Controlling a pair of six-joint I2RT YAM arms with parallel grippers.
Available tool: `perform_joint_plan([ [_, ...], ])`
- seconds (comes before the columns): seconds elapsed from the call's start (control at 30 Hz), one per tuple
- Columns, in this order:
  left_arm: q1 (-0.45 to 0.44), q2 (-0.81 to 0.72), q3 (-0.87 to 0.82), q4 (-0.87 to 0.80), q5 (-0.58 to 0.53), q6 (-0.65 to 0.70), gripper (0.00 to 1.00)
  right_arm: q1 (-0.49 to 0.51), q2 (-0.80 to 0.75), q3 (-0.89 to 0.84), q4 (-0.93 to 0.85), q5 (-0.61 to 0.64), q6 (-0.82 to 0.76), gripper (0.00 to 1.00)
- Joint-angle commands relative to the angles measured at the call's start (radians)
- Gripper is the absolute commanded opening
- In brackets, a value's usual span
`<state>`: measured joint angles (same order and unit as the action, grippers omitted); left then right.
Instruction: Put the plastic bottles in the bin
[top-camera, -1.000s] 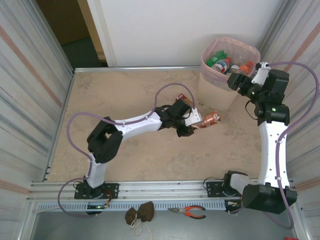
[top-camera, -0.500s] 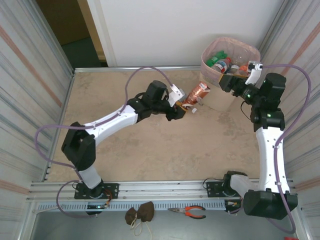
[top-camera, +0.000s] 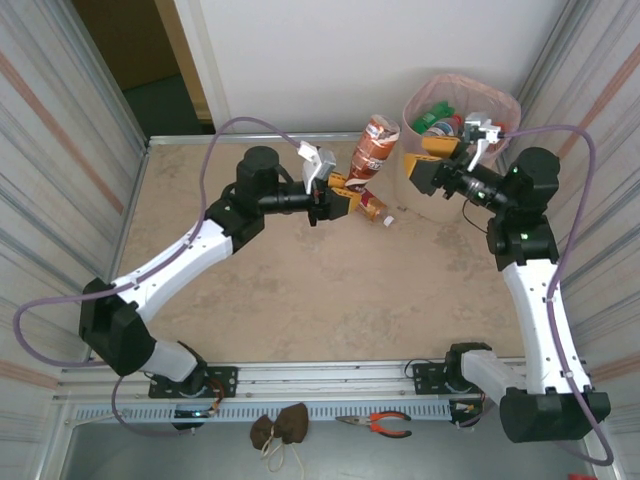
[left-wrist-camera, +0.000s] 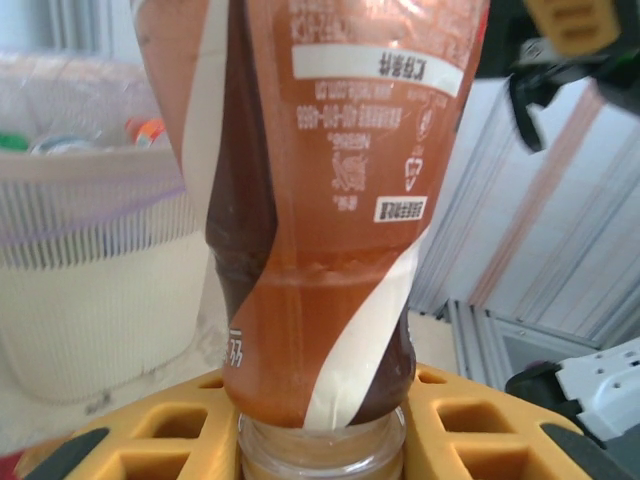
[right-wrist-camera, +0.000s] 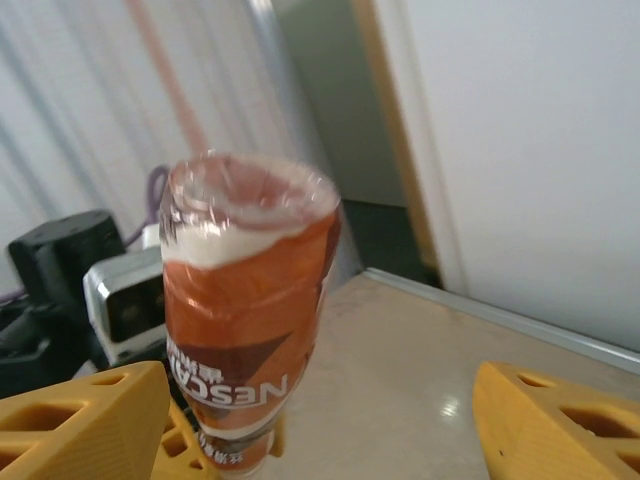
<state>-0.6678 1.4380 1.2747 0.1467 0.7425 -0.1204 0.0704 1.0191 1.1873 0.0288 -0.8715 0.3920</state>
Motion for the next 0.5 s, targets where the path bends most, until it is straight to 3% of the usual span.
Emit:
perform_joint_plan([
  [0.0,0.001,-0.044,-0.006,0.093,0.101,-0.035,0.14,0.061,0.008,0.05,0.099,-0.069,0.02,0.79],
  [0.2,-0.002,-0.074,-0.009,0.109,0.117,-0.044,0.13,0.173,0.029,0.092,0.144,-0.097,0.033,0.8],
  [0.47,-0.015,-0.084,-0.012,0.142,0.149,-0.042,0.11,0.253,0.088,0.167,0.149,-0.028,0.047,0.78],
])
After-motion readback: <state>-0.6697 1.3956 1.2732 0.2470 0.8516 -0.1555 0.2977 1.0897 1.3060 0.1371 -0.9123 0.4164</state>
